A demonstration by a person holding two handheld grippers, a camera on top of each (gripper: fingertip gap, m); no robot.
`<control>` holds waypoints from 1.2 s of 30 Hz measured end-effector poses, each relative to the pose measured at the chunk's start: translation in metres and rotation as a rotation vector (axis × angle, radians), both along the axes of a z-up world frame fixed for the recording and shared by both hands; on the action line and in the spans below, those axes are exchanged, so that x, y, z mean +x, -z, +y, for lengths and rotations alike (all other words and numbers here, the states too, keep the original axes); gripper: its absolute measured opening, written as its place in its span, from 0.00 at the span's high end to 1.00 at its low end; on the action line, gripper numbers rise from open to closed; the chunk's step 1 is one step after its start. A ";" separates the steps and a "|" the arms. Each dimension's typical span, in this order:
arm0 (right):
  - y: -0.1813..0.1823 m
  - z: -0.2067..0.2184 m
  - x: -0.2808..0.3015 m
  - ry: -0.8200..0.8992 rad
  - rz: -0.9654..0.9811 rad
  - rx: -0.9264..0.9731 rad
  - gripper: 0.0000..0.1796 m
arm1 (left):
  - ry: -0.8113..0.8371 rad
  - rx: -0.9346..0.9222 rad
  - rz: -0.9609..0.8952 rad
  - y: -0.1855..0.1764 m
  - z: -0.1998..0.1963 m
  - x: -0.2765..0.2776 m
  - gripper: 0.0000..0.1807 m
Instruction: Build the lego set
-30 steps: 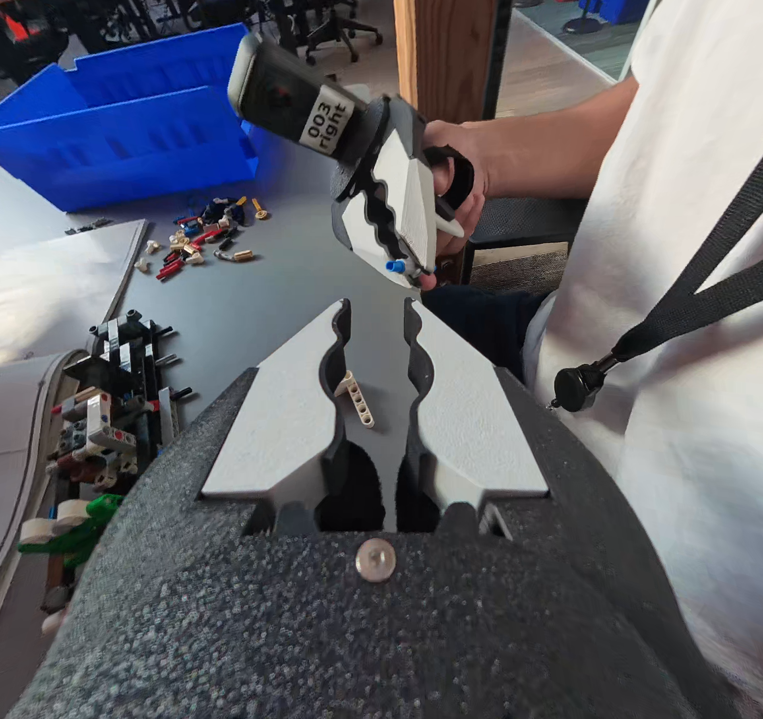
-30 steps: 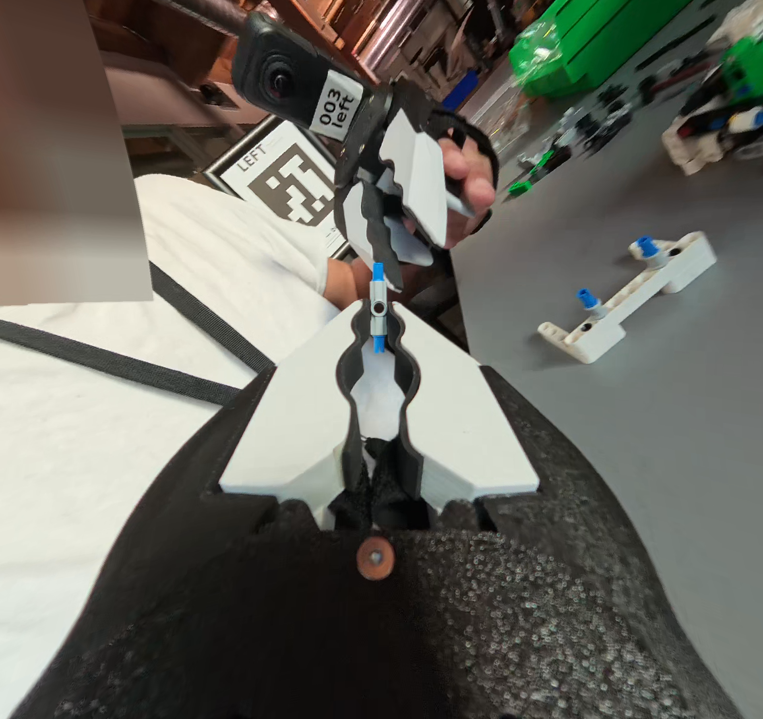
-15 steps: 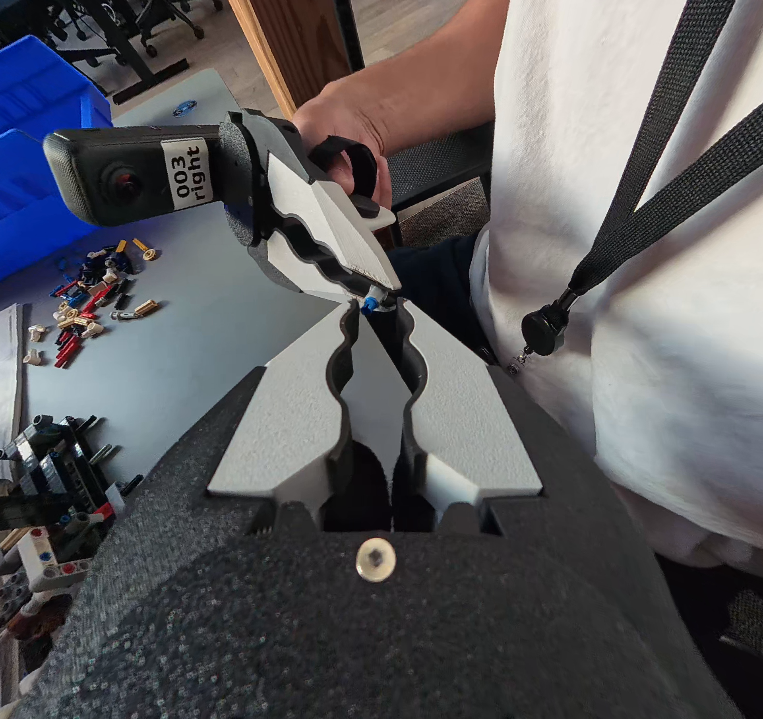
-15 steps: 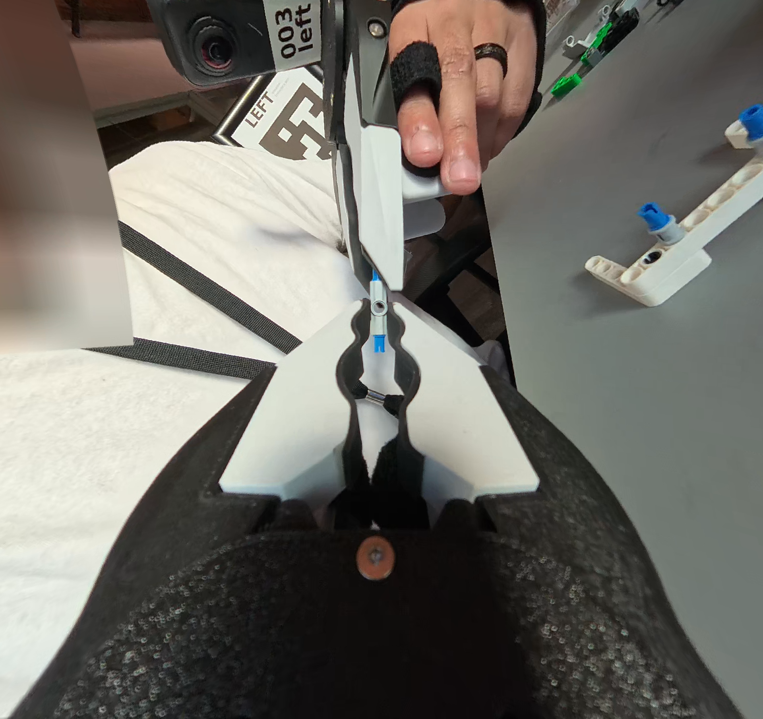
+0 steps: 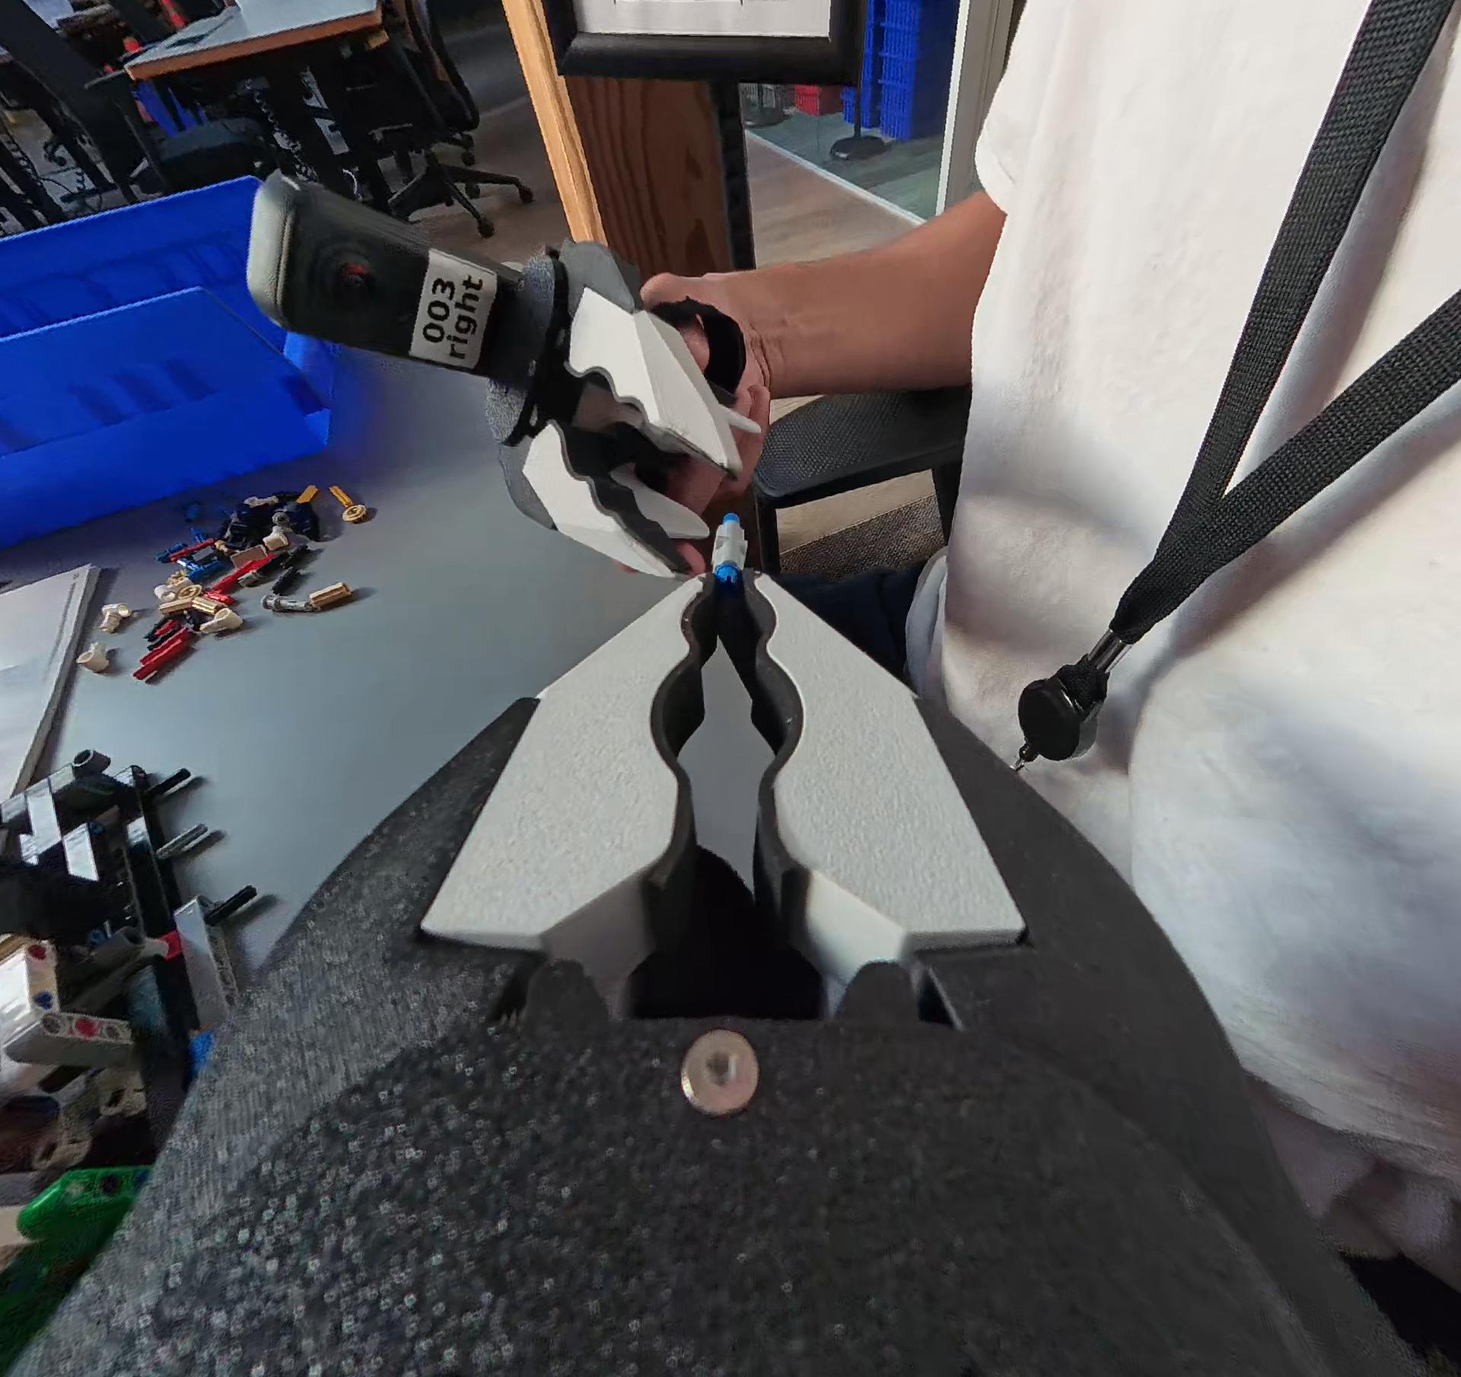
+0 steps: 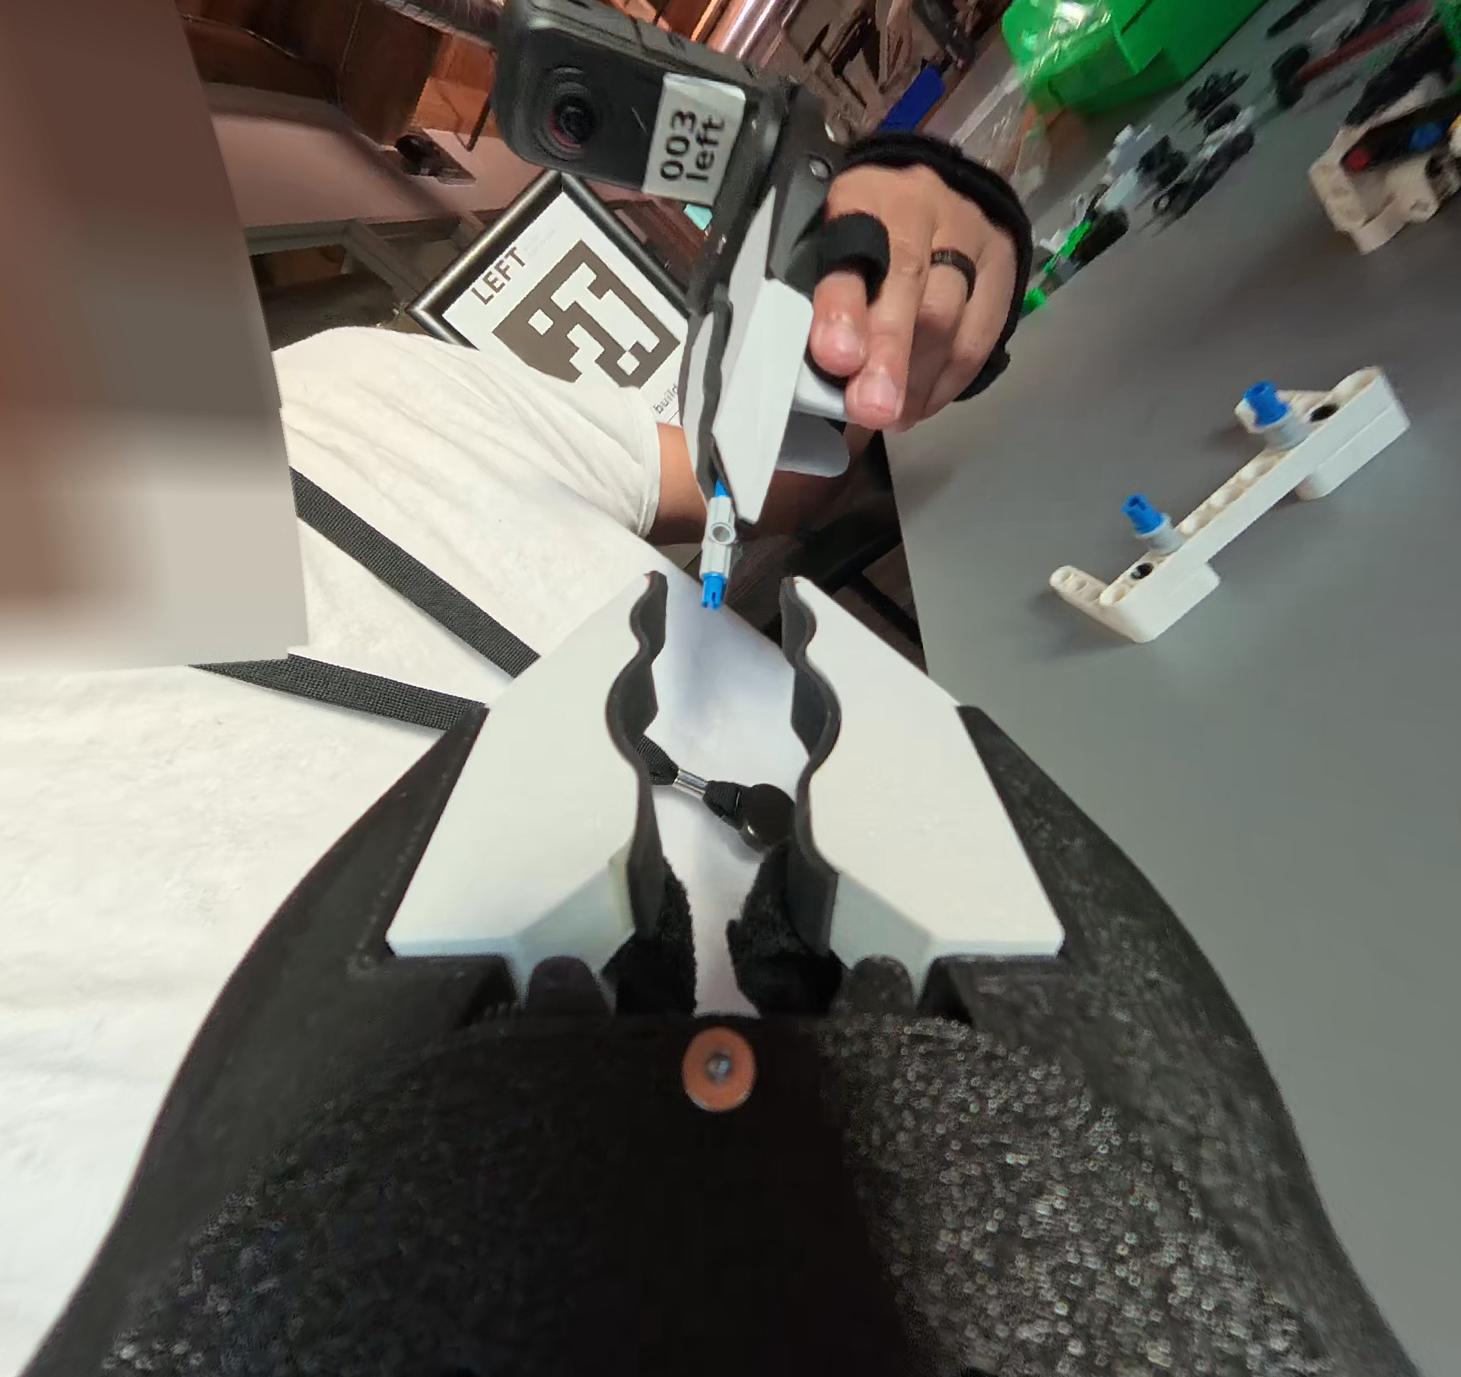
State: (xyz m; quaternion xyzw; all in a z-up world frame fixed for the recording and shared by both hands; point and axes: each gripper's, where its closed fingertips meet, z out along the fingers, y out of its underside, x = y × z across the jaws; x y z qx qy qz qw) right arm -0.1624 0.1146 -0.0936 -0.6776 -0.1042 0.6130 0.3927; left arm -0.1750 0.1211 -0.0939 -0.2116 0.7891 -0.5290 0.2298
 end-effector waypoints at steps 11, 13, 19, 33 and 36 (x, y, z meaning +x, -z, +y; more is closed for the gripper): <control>-0.003 0.006 0.018 0.092 -0.029 0.025 0.86 | -0.058 -0.066 0.025 0.004 0.014 -0.001 0.99; 0.002 0.006 0.008 0.066 -0.073 0.030 0.86 | -0.043 -0.022 0.027 0.007 0.010 -0.001 0.99; 0.015 -0.001 -0.022 -0.037 -0.207 0.060 0.90 | 0.019 0.202 0.028 0.022 -0.007 -0.002 0.99; 0.030 0.006 -0.008 0.070 -0.361 0.096 0.97 | -0.069 0.266 0.135 0.038 0.002 0.006 0.95; 0.040 0.017 0.016 0.222 -0.581 0.168 0.97 | -0.335 0.240 0.335 0.057 0.034 0.019 0.86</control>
